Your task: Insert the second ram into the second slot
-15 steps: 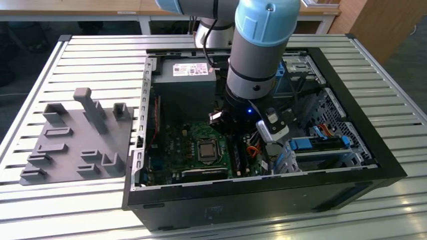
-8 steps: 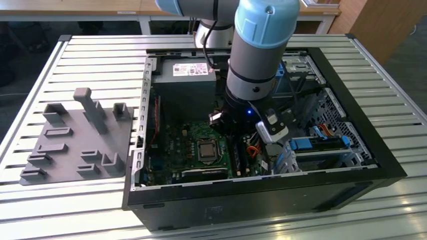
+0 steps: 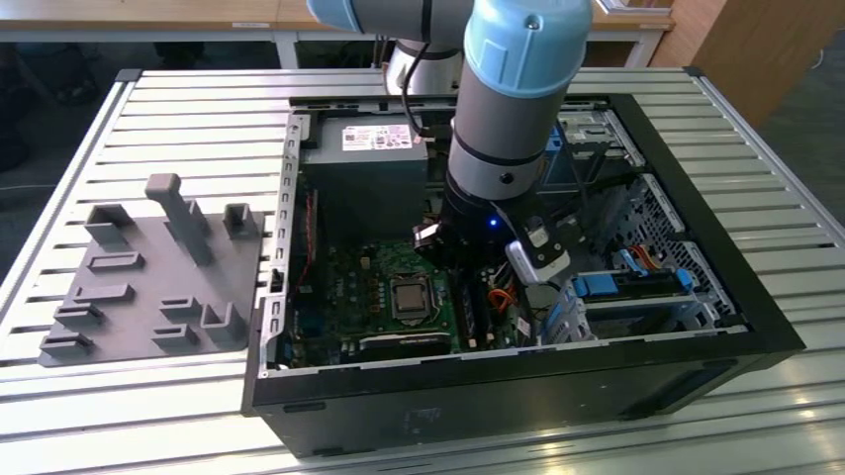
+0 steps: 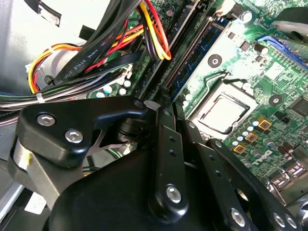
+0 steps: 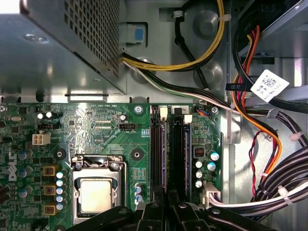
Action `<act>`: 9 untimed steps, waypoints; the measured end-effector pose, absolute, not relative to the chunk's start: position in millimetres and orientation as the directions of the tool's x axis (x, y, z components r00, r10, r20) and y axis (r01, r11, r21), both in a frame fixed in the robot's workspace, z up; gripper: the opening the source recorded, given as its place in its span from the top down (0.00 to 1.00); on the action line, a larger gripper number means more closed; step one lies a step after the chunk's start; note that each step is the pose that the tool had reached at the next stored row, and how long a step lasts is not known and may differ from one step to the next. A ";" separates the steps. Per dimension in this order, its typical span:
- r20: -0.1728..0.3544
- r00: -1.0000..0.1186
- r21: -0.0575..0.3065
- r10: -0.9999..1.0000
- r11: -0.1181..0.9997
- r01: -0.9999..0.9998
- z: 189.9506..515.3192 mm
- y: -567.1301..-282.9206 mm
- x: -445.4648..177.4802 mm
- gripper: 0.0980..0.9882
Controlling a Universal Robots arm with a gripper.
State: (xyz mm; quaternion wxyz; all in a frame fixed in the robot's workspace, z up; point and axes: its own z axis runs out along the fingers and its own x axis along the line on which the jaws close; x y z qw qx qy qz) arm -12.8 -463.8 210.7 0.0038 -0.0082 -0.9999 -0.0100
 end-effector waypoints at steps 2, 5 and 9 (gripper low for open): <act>0.008 -1.000 0.020 0.016 1.000 0.017 209.7 -463.8 -12.8 0.95; 0.008 -1.000 0.020 0.016 1.000 0.017 208.2 -463.8 -12.8 0.95; 0.008 -1.000 0.020 0.016 1.000 0.017 206.7 -463.9 -12.8 0.95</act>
